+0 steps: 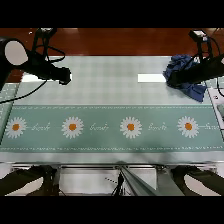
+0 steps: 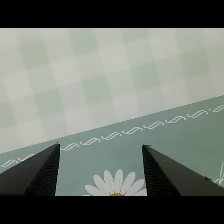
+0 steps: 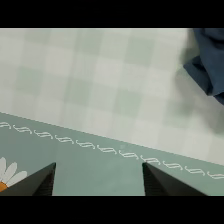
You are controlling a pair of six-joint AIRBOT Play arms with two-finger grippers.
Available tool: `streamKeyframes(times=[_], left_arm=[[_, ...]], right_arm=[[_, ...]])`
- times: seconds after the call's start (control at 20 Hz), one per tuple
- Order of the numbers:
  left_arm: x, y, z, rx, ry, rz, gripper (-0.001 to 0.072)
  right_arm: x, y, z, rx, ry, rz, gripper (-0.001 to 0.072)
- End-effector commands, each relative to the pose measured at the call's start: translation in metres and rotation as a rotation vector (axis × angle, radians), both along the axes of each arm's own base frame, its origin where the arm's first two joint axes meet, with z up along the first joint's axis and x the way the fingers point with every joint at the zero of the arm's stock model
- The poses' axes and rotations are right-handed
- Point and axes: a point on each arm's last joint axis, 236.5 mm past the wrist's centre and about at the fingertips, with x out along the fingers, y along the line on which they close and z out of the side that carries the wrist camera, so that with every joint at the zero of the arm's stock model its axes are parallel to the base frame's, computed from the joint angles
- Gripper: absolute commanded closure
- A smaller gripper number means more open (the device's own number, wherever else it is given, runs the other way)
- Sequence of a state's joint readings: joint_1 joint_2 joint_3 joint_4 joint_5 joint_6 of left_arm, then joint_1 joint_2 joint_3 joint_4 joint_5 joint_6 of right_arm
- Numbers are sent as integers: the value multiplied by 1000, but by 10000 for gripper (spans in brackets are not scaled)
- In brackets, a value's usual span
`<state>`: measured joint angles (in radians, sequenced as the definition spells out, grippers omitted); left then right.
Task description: Fold the shirts.
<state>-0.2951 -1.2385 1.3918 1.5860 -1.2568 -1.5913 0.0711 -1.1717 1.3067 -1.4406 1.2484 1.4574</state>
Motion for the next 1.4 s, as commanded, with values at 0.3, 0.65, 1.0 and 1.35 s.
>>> streamKeyframes(times=[0.3, 0.65, 1.0, 1.35], left_arm=[[0, 0, 0, 0, -1, 0, 87], [17, -1, 9, 81, -102, -169, 87], [52, -20, 39, -21, -293, -125, 87], [50, -30, 39, -107, -270, -68, 87]], right_arm=[[0, 0, 0, 0, -1, 0, 116], [0, 0, 0, 0, 0, 0, 116], [25, 0, 14, 5, -123, -13, 116], [104, -131, 43, -321, -448, -298, 115]])
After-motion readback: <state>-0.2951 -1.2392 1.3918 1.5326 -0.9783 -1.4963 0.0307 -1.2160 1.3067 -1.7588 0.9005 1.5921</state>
